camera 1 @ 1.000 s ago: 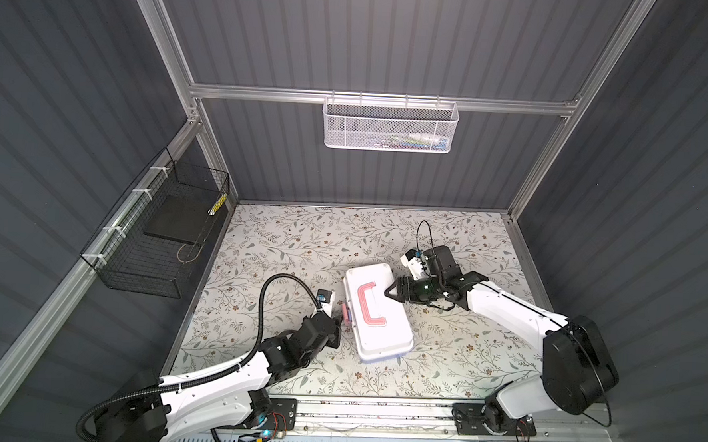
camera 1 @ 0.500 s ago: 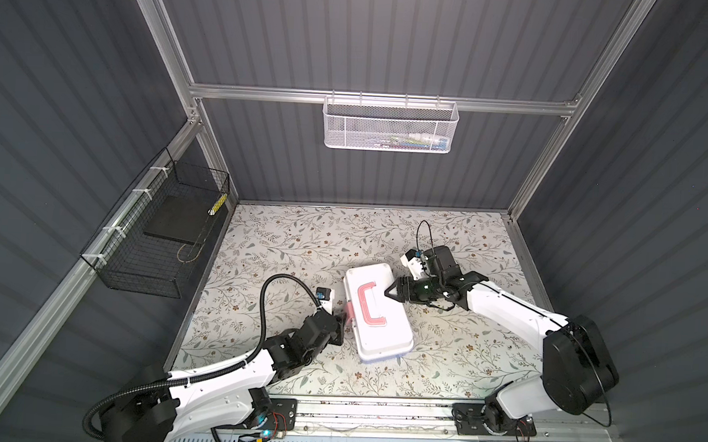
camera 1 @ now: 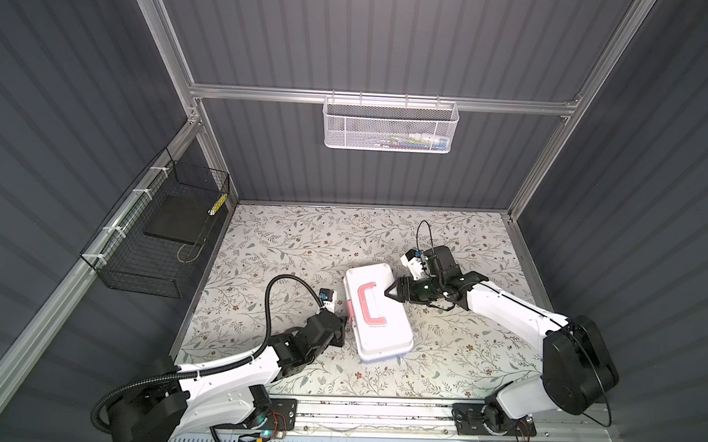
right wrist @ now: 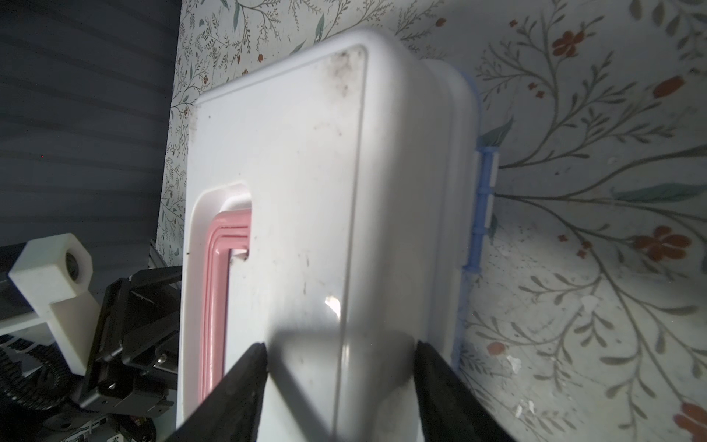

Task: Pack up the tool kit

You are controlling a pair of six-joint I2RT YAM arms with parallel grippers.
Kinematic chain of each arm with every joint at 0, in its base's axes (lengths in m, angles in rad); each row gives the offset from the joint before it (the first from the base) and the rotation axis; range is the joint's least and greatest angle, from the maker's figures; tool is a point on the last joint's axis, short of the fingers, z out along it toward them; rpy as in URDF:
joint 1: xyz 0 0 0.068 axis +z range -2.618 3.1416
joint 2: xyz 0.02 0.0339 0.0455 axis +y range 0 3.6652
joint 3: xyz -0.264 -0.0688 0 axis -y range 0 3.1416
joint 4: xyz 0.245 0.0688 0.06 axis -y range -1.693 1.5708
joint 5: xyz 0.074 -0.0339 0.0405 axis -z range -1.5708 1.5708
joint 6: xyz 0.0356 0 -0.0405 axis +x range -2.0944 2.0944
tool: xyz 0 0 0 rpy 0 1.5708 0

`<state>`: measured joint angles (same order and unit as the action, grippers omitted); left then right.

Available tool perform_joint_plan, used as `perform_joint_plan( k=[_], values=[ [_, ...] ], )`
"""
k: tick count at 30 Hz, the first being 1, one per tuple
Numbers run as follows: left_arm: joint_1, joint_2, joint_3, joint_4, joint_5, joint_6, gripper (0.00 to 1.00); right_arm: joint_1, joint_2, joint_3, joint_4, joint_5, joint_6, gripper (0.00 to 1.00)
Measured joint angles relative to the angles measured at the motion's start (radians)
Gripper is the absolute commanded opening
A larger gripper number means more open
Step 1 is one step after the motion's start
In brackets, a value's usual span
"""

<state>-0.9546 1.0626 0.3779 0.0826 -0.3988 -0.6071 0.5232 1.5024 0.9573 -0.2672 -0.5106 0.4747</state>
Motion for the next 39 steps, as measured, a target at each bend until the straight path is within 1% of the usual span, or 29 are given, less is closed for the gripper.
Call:
perform_joint_plan(
  k=[16,26,29,32,33,37,39],
  values=[
    [0.001,-0.076,0.039,-0.072,0.004,-0.008,0.44,0.0,0.0,0.0,0.0,0.0,0.0,0.63],
    [0.043,-0.169,0.034,-0.084,0.023,-0.046,0.44,0.0,0.0,0.0,0.001,-0.001,0.0,0.63],
    [0.058,-0.171,0.023,-0.074,0.043,-0.058,0.42,0.0,0.002,0.0,0.002,-0.002,0.0,0.63],
    [0.069,-0.171,0.007,-0.06,0.065,-0.069,0.3,-0.002,0.008,0.0,0.006,-0.005,0.0,0.63],
    [0.072,-0.17,0.003,-0.056,0.074,-0.071,0.28,-0.004,0.009,0.0,0.006,-0.006,0.0,0.63],
    [0.073,-0.143,0.001,-0.071,0.077,-0.067,0.3,-0.004,0.01,0.0,0.006,-0.006,-0.001,0.63],
    [0.073,-0.114,0.001,-0.092,0.078,-0.063,0.33,-0.004,0.01,0.0,0.005,-0.004,-0.005,0.63]
  ],
)
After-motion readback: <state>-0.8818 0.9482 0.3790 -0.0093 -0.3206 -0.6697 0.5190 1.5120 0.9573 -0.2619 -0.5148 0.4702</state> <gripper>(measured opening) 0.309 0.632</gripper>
